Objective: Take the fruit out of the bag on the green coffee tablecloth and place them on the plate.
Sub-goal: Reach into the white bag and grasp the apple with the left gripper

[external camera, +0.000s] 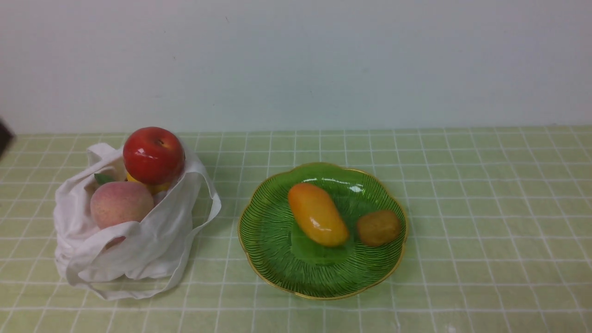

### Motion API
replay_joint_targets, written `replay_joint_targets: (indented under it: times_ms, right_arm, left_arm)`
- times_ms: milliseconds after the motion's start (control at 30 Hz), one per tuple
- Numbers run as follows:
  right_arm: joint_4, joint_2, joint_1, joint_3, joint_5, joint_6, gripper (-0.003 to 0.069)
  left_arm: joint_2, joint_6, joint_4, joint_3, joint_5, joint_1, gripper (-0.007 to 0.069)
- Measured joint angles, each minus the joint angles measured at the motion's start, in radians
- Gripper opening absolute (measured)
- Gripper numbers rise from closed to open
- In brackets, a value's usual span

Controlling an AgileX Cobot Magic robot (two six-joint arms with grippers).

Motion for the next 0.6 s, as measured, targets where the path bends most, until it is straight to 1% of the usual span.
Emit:
replay_joint_targets:
  times_ms: [33, 67, 133, 167, 233, 400, 500, 600]
  right_arm:
    - [0.0, 0.0, 0.0, 0.0, 0.0, 0.0, -0.0015]
    - [0.0, 0.0, 0.0, 0.0, 0.0, 0.0, -0.0015]
    - [0.0, 0.0, 0.0, 0.0, 0.0, 0.0, -0.0015]
    - [0.0, 0.0, 0.0, 0.0, 0.0, 0.0, -0.0015]
    - [0.0, 0.0, 0.0, 0.0, 0.0, 0.0, -0.0015]
    - [0.0, 0.0, 0.0, 0.0, 0.0, 0.0, -0.0015]
    - [0.0, 0.0, 0.0, 0.0, 0.0, 0.0, -0.0015]
    - [0.0, 0.0, 0.0, 0.0, 0.0, 0.0, -0.0015]
  left_arm:
    - [0.095, 0.02, 0.043, -0.063, 0.087, 0.0, -0.0008]
    - [0.11, 0.022, 0.049, -0.063, 0.1, 0.0, -0.0008]
    - [0.297, 0.036, 0.114, -0.175, 0.223, 0.0, -0.0008]
    - [0.31, 0.036, 0.123, -0.192, 0.23, 0.0, -0.0008]
    - [0.464, 0.041, 0.154, -0.293, 0.299, 0.0, -0.0008]
    - [0.692, 0.042, 0.172, -0.479, 0.354, 0.0, -0.0007]
    - [0.774, 0.012, 0.201, -0.561, 0.379, 0.0, -0.0007]
    - [0.834, -0.012, 0.286, -0.616, 0.391, 0.0, -0.0007]
